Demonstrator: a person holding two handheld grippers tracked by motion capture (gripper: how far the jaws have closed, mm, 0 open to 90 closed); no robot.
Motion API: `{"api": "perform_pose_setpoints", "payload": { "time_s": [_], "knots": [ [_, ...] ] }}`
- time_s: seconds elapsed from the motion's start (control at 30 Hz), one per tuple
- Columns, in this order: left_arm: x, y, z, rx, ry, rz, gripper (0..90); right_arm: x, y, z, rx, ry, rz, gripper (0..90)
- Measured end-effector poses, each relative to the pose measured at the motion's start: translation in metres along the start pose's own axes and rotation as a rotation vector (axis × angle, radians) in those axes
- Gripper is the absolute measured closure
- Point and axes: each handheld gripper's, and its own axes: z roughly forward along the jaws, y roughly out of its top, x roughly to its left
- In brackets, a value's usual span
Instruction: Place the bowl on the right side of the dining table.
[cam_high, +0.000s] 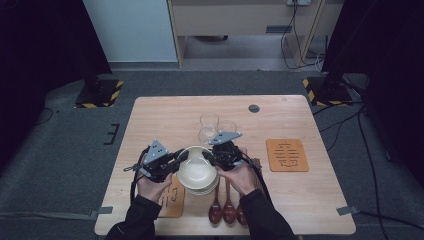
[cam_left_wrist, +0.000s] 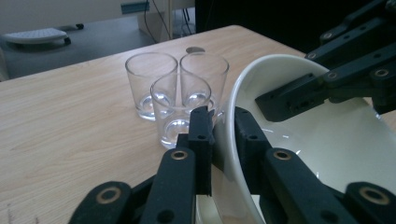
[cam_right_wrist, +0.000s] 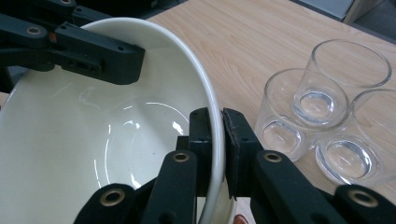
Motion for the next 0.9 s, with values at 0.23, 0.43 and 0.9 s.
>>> {"api": "perform_pose_setpoints", "payload": {
  "time_s": [0.23, 0.43, 0.9],
  "knots": [
    [0.006, 0.008, -0.017, -0.118, -0.016, -0.047, 56.3, -0.003, 0.0, -0.006, -0.026, -0.023, 0.019, 82.9],
    [0.013, 0.011, -0.03, -0.185, -0.016, -0.074, 45.9, -0.007, 0.002, -0.013, -0.051, -0.049, 0.033, 82.8],
    [0.037, -0.002, -0.033, -0.17, 0.108, -0.122, 27.9, -0.016, 0.006, -0.036, -0.097, -0.093, 0.038, 82.7]
  ]
}}
